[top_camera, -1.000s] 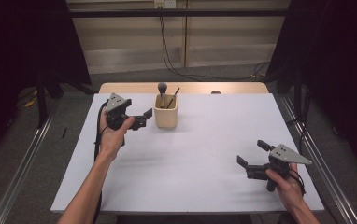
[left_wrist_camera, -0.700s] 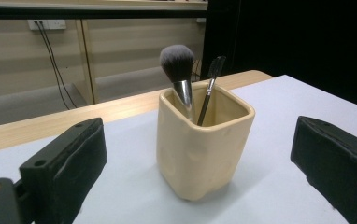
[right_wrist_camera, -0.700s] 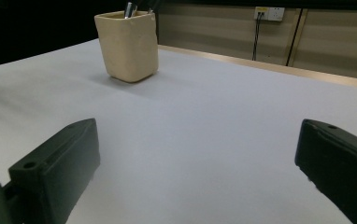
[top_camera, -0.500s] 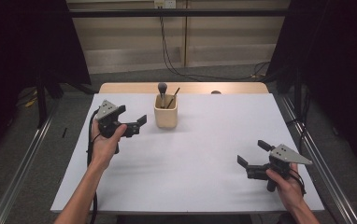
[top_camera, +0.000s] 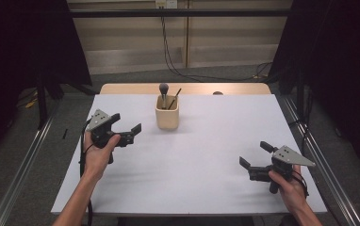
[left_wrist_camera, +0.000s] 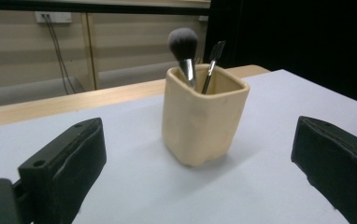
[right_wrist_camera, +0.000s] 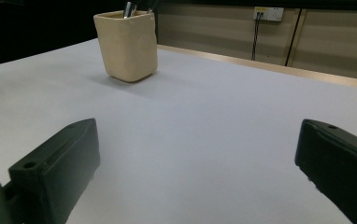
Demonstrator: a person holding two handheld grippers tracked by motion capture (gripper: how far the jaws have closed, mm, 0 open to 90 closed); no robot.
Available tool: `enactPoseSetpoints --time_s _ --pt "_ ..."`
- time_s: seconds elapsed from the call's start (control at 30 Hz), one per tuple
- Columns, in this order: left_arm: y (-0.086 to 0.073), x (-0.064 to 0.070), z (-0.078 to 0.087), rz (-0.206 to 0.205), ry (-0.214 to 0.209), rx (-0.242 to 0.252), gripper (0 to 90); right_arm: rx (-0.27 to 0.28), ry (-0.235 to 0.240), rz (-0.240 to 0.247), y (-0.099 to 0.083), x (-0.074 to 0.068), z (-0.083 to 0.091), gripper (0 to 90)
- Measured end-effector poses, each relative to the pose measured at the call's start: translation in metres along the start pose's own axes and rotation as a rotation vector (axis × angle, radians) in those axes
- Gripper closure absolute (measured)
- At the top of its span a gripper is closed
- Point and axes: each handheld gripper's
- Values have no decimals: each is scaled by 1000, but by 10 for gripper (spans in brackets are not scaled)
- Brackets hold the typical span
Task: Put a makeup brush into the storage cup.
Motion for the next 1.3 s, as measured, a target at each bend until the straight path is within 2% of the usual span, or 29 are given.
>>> enactPoseSetpoints --time_s 0.2,0.27,0.33,0.63,0.83,0.93,0.97,1.03,1.1,1.17,1.3 --pt "-4 1 13 -13 0 9 33 -6 -1 -2 0 -1 -1 0" --pt "-6 2 19 -30 -14 5 39 -7 3 5 -1 -1 -1 0" --pt "-9 3 22 -28 -16 9 39 -8 0 4 -1 -1 0 0" --pt "-25 4 41 -40 22 27 39 -3 -11 -1 -1 0 2 0" --pt "-33 7 54 -31 35 36 39 3 -12 -10 -1 0 4 0" --pt "-39 9 60 -34 36 15 39 0 -15 -8 -1 1 4 0" --pt "-42 10 62 -30 41 13 39 0 -13 -6 -1 1 5 0" --pt "-45 10 66 4 32 6 38 1 -11 -5 -1 0 5 0" --pt "-48 13 71 -23 51 7 38 9 -18 -13 0 1 6 0" --pt "-50 13 75 -18 45 -10 38 12 -17 -23 0 2 6 0" --pt "-54 17 83 -11 52 7 38 2 -11 -11 -1 1 6 0"
Point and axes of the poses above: each handheld gripper's, and its own axes: z roughly backward along the jaws, y roughly out of its top, x roughly to its right, and after that the axes turned 1 degree about -x, right-handed
